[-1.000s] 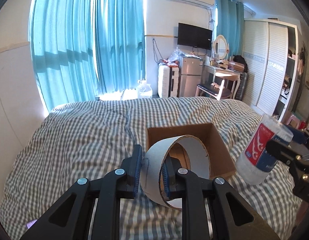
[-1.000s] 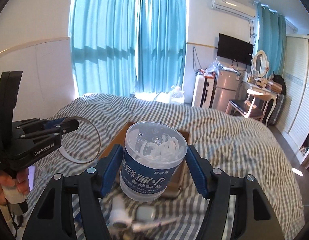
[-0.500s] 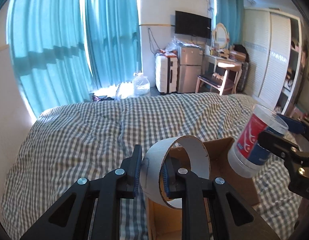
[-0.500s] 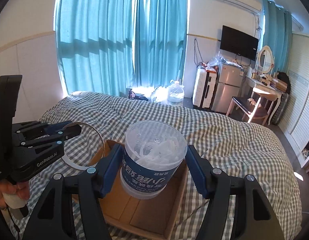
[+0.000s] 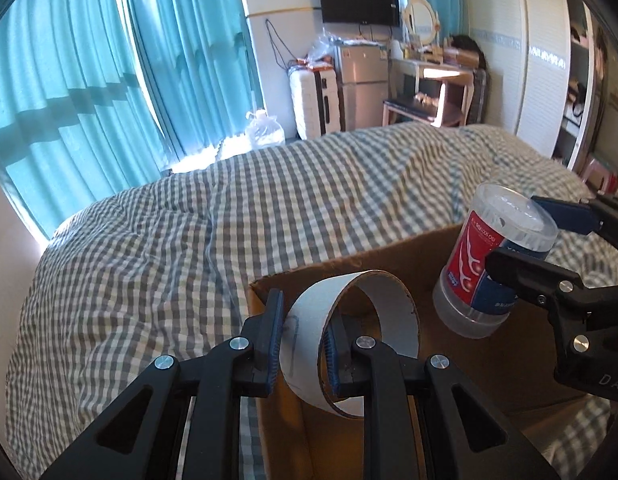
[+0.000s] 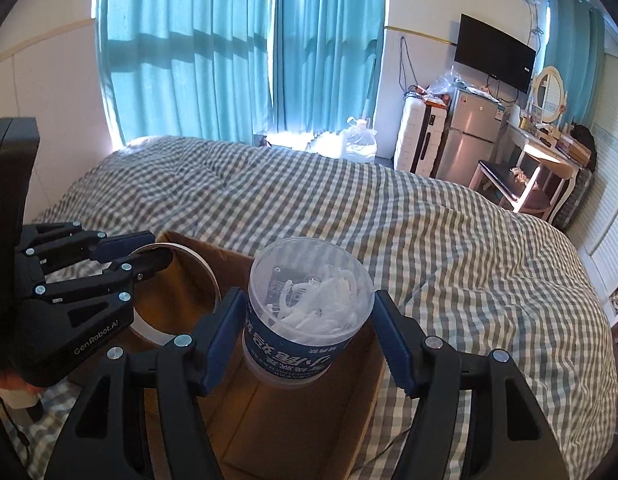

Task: Organize objects
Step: 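Carry tape roll and floss cup into the box and release both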

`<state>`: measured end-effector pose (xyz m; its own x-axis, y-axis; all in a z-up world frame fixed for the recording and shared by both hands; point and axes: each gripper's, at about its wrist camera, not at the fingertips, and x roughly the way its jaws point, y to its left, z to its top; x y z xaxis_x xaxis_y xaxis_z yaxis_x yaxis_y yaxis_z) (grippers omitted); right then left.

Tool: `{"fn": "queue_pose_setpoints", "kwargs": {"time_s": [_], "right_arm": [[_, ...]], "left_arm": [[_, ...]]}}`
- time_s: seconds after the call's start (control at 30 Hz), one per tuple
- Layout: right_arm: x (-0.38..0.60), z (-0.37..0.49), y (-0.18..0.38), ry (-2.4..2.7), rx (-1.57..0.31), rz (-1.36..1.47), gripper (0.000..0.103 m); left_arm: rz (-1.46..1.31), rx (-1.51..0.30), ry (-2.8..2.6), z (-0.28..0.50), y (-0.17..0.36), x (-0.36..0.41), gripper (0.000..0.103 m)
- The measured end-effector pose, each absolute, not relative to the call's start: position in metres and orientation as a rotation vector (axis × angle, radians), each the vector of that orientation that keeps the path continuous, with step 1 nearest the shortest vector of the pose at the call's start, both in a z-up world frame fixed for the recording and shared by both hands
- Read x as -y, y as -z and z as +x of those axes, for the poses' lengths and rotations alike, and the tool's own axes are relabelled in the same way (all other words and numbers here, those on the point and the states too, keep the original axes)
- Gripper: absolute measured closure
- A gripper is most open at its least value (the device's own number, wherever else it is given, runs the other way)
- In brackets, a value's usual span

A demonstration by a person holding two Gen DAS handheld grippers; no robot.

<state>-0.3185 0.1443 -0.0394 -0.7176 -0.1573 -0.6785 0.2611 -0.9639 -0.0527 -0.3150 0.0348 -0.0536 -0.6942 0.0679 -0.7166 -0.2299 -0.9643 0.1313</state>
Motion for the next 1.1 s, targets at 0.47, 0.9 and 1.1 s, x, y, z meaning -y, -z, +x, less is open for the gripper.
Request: {"fn": "queue_pose_setpoints", "kwargs": {"time_s": [0.47, 0.9, 1.1], "right_arm": [[-0.151, -0.320, 0.054, 2.669, -0.139, 1.099, 0.042], [-0.160, -0.306, 0.034, 2.728, -0.125, 1.063, 0.042], [-0.167, -0.288, 0.013, 2.764, -0.100, 1.033, 0.039]], "left_arm": [[-1.203, -0.355, -2.666, -0.322, 0.073, -0.052, 0.084], [-1.171, -0.429, -2.681, -0.312, 0.063, -0.052, 0.023], [-1.171, -0.442, -2.674, -0.303, 0.048, -0.053, 0.011]]}}
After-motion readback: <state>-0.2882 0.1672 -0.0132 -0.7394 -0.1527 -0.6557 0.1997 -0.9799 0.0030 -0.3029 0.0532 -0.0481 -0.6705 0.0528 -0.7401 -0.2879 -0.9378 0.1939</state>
